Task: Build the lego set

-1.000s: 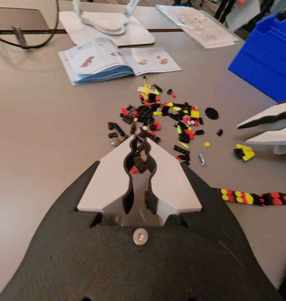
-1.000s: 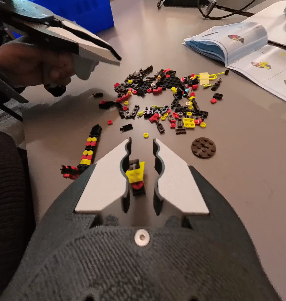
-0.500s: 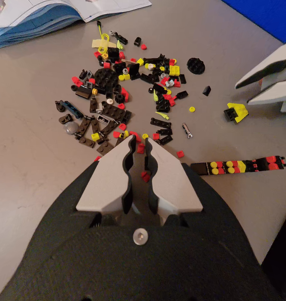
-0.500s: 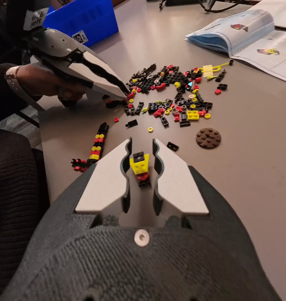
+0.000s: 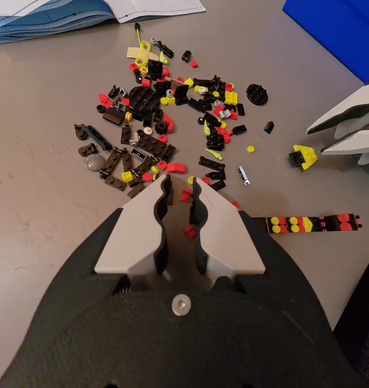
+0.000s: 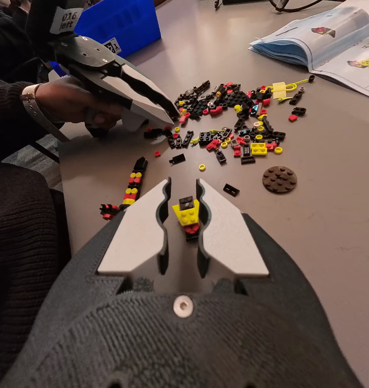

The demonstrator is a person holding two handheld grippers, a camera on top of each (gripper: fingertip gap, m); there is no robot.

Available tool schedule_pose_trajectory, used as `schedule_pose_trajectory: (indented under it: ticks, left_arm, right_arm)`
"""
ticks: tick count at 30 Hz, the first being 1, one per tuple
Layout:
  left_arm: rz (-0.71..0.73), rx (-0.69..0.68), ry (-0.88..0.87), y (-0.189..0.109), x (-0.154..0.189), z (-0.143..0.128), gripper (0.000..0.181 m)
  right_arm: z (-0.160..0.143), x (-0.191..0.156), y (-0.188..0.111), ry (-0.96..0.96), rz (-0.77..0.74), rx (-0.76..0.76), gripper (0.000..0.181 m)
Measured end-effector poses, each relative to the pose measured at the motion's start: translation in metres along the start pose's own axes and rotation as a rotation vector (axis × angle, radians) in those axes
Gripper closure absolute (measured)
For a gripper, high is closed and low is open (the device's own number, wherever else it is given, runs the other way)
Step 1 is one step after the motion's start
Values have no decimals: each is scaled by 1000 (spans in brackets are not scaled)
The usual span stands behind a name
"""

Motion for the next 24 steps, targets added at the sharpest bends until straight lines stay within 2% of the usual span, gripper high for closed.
schedule_pose_trajectory:
  ticks: [4, 11, 16, 19, 24]
  left_arm:
    - [-1, -3, 1, 1, 0, 0, 168]
    - [-12, 55, 56, 4, 5, 13, 164]
    - [8, 83, 271, 0, 4, 18, 166]
    - [50, 31, 414, -7, 0, 18, 168]
    - [-38, -48, 653, -16, 5, 16, 162]
  right_arm:
    - [-1, -1, 1, -2, 5, -6, 159]
    - [-1, -2, 2, 7, 12, -5, 159]
    - [-1, -4, 2, 11, 22, -5, 159]
    - [-1, -6, 2, 12, 30, -4, 159]
    - [5, -12, 0, 32, 49, 23, 158]
Point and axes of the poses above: each gripper's, where its closed fingertips meet, y out along the fingers, z out of its top, x = y × z across the jaws, the point moved 3 cm from there along -y, back along the fingers, and after that the axes turned 4 degrees about x, right-handed, at the moved point
